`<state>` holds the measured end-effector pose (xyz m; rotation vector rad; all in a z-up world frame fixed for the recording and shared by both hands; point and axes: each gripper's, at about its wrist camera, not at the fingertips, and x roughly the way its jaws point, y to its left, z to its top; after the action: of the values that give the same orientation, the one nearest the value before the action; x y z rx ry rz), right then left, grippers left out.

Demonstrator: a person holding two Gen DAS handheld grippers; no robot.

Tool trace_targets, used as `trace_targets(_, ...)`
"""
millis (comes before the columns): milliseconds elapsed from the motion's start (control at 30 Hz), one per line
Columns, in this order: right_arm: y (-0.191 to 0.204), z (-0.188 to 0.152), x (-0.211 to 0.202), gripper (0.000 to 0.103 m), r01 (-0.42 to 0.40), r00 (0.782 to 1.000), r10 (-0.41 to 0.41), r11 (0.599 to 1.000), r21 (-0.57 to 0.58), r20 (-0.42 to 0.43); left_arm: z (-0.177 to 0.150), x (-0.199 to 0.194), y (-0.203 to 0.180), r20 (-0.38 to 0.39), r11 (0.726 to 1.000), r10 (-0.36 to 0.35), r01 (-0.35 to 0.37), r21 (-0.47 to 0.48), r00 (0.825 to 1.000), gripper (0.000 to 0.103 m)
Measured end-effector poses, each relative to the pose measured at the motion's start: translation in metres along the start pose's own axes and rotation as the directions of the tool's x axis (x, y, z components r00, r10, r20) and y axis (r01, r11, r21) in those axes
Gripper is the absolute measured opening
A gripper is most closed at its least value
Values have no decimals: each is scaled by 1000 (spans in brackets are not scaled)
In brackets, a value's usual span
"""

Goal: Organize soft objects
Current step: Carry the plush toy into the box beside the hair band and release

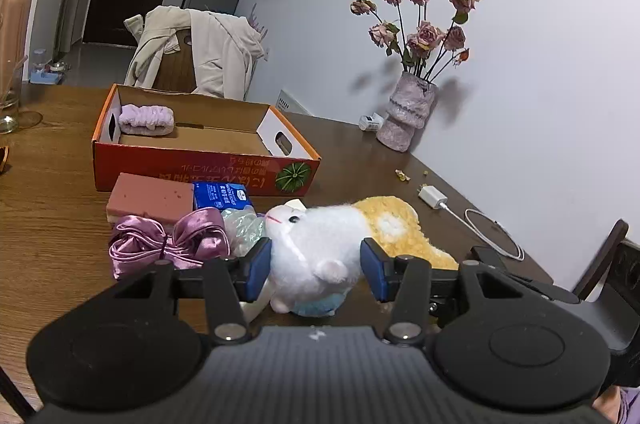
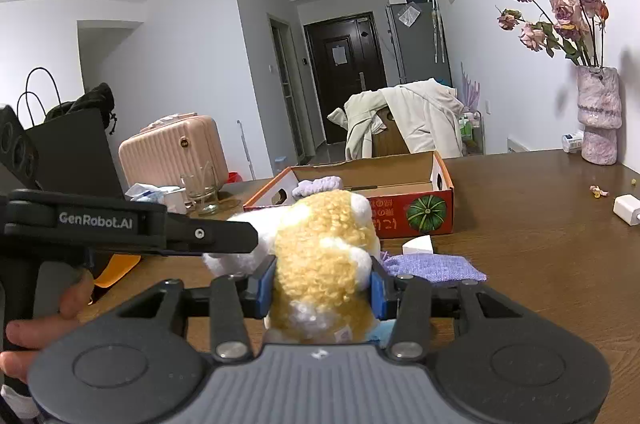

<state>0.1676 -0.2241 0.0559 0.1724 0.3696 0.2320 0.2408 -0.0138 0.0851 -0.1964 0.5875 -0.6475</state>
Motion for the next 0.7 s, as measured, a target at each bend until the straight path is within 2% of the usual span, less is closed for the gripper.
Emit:
trace_targets(167,-7,5,15,45,-4,1000,4,1000,21,-13,10,15,12,-10,1000,-13,12,-12,1000,49)
trace_targets(333,-29,40,61,44,-10,1000,10,1000,4,-7,55,59,27,-18,1000,-11,11,28,1000,49)
trace_targets(467,-62,85,134,44,-3,999,3,1000,5,-39,109,126,55,-59,1000,-12,13,19,998,49)
trace_targets(600,-98,125,223,44,13,992,-7,999,42,-127,159,211,96,-120,999,17,-22,-37,993,49)
trace_targets(700,-122,144,289,44,33,980,-17,997,76,-198,182,270,131,-187,994,30,-49,-100,982,49)
